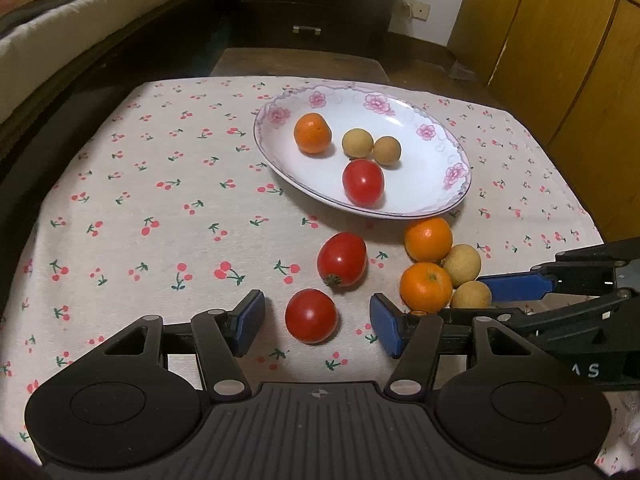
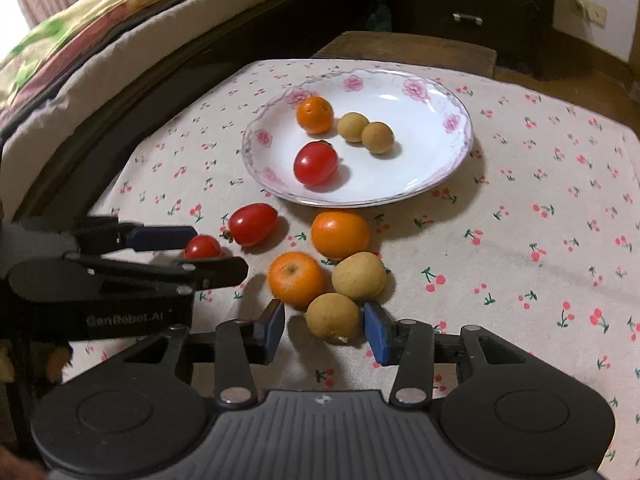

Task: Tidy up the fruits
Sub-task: 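Close the left tool on a red tomato while the right tool grasps a brown fruit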

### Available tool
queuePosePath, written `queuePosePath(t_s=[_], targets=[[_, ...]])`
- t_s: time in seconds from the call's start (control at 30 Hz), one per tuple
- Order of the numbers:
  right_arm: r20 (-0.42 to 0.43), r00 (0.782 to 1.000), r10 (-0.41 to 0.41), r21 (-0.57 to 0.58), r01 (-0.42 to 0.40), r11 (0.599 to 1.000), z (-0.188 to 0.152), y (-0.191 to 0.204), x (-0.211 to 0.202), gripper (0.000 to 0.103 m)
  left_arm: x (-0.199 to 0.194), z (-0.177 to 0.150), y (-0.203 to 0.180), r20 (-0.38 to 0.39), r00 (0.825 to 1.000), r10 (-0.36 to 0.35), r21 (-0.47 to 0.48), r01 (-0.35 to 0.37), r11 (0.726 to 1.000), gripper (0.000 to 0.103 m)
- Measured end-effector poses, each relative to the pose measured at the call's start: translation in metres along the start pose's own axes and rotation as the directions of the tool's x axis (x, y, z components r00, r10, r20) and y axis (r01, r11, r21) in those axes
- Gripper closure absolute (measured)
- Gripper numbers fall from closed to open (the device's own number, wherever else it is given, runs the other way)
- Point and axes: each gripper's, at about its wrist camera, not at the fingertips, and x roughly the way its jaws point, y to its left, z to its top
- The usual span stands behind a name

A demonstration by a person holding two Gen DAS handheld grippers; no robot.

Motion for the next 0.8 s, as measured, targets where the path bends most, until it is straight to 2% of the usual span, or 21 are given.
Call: queuePosePath(t_s=[0.13,0.3,0.37,0.5,0.63,0.8], targets=[[0.008,1.000,-0.008,-0.002,0.008,1.000,0.000,0.001,0.001,0.059,0.001,0.000,-0.002,0.003,1.000,0.006,0.014,-0.006,1.000,0.037],[0.002,0.999,-0.050,-0.042,0.050,0.998,-0.001,0.007,0.001,0.068,0.001,-0.002,-0.005,0.005,1.000,0.019,0.040,-0.019,0.999,0.040],[-0.003,0.999,-0.052,-0.039,0.051,0.998,-0.001,0.006,0.000,0.072,0.001,-0.003,-0.005,0.009,1.000,0.026,0.044,-0.026,0.999,0.044],[-0.013,0.999,-0.049,-0.029,0.048,0.998,-0.001,0.005,-0.003,0.072,0.001,-0.002,-0.003,0.015,0.999,0.032,0.032,-0.033,0.999,0.057],[-0.020,0.998,-0.055,-0.030,0.054,0.998,-0.004,0.005,-0.005,0.072,-0.001,-0.003,-0.007,0.006,0.999,0.038,0.049,-0.038,0.998,0.061],[-0.019,0.999,-0.051,-0.005,0.051,0.999,-0.006,0.002,-0.010,0.072,-0.003,-0.006,-0.008,0.002,0.999,0.041,0.048,-0.041,0.998,0.060]])
